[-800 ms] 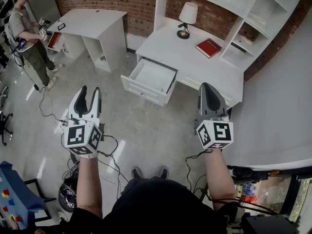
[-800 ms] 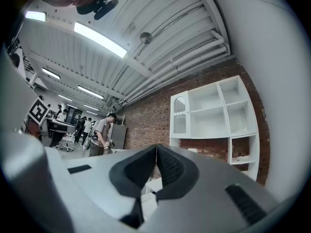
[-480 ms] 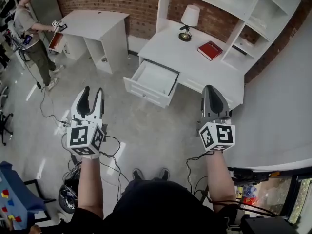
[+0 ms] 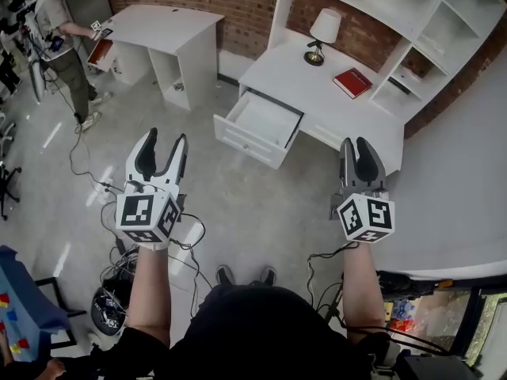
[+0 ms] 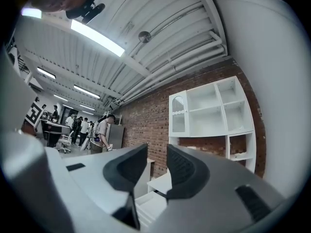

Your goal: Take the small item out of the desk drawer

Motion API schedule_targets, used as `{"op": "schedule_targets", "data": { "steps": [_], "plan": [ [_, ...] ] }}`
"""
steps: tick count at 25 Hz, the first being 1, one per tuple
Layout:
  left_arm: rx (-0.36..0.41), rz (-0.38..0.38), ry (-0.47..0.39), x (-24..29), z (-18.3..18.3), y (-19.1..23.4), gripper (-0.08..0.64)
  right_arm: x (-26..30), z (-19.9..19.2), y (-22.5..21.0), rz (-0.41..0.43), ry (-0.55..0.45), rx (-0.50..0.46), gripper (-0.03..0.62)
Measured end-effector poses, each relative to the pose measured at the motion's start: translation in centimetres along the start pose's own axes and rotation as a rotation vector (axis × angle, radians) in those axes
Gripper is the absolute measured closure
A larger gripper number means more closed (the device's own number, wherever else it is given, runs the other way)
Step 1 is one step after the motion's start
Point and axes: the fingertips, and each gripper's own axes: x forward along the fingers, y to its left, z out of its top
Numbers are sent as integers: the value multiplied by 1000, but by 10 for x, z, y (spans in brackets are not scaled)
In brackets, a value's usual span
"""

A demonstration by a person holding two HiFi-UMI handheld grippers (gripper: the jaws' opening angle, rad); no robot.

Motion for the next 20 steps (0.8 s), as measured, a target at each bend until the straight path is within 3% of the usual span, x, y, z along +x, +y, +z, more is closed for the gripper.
{"op": "schedule_targets", "data": {
  "steps": [10, 20],
  "plan": [
    [-65, -43, 64, -12, -42, 41, 330, 4, -9, 58, 24, 27, 41, 439],
    [-81, -79, 109, 17, -66, 39, 330, 25, -37, 52, 10, 69, 53, 439]
  ]
}}
